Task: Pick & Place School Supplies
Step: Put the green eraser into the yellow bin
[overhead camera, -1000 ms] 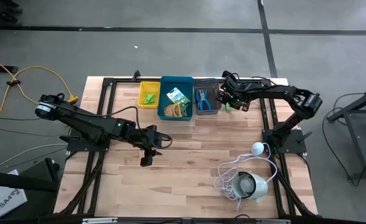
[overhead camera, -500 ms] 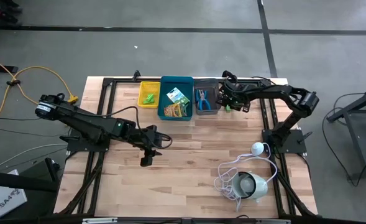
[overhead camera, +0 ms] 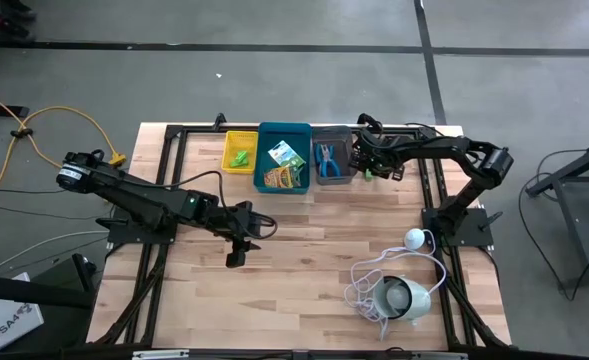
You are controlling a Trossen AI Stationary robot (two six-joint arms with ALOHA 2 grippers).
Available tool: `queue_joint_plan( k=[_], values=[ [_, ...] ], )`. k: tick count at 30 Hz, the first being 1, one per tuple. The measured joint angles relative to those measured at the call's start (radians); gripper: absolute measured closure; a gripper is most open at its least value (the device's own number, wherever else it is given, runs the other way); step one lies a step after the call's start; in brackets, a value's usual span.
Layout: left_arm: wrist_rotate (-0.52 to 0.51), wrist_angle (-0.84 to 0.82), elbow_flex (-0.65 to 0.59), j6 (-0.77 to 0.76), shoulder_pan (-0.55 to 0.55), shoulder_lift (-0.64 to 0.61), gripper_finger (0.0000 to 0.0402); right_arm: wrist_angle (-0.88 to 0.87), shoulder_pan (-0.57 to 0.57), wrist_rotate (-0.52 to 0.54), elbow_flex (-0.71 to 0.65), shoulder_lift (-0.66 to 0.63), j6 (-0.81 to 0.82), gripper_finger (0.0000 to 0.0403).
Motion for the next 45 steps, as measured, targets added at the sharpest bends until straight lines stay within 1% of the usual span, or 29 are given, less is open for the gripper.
queue_joint_plan(
  k=[9, 22, 30, 41, 45],
  values=[
    [0.000, 0.000, 0.000, -0.003, 0.000, 0.000, 0.0268, 0.002, -0.001, 0.006, -0.001, 0.000, -0.010, 0.0230],
    [-0.001, -0.011, 0.000, -0.007, 0.000, 0.000, 0.0268, 0.030, -0.005, -0.017, -0.002, 0.000, -0.013, 0.0230],
    [0.000, -0.012, 0.000, -0.008, 0.000, 0.000, 0.0268, 0.058, -0.008, -0.055, -0.003, 0.000, 0.000, 0.0230],
    [-0.001, -0.011, 0.000, -0.010, 0.000, 0.000, 0.0268, 0.063, -0.005, -0.060, -0.003, 0.000, 0.004, 0.0230],
    [0.000, -0.011, 0.000, -0.010, 0.000, 0.000, 0.0268, 0.063, -0.002, -0.060, -0.003, 0.000, 0.004, 0.0238]
  ],
)
